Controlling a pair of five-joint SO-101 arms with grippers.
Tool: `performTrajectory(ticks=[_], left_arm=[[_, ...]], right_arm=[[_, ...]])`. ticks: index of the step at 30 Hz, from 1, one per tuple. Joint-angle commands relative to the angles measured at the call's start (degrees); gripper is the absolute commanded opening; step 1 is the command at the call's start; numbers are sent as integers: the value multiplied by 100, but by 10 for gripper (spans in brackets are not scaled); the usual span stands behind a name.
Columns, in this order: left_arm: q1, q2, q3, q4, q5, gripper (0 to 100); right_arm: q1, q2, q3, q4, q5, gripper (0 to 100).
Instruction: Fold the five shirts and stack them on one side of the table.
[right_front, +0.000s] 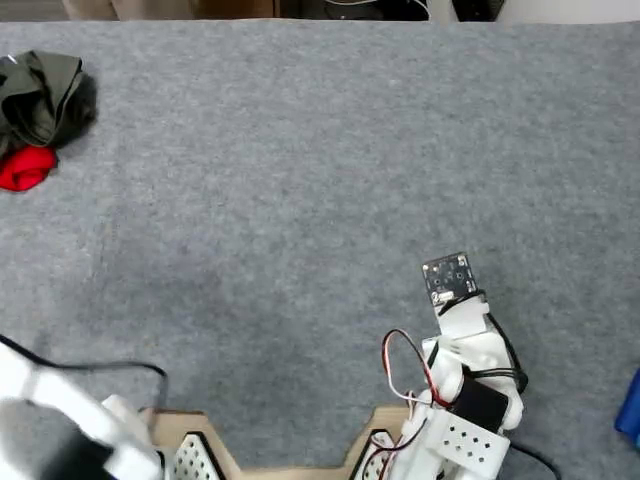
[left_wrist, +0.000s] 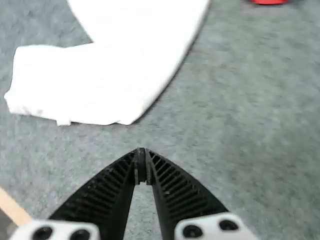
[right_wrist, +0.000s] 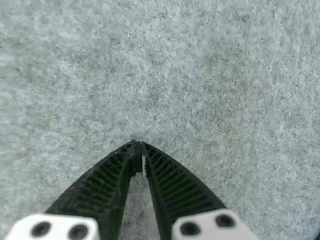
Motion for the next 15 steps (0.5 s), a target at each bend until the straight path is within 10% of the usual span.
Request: performTrajectory(ticks=[1,15], left_arm=[[-396,1631,-1521,264,79,20],[-1758,5974,-6505,352,35,25]], right_arm=[[-92,-611,22,149,70,6],[-92,-620,22,149,53,8]])
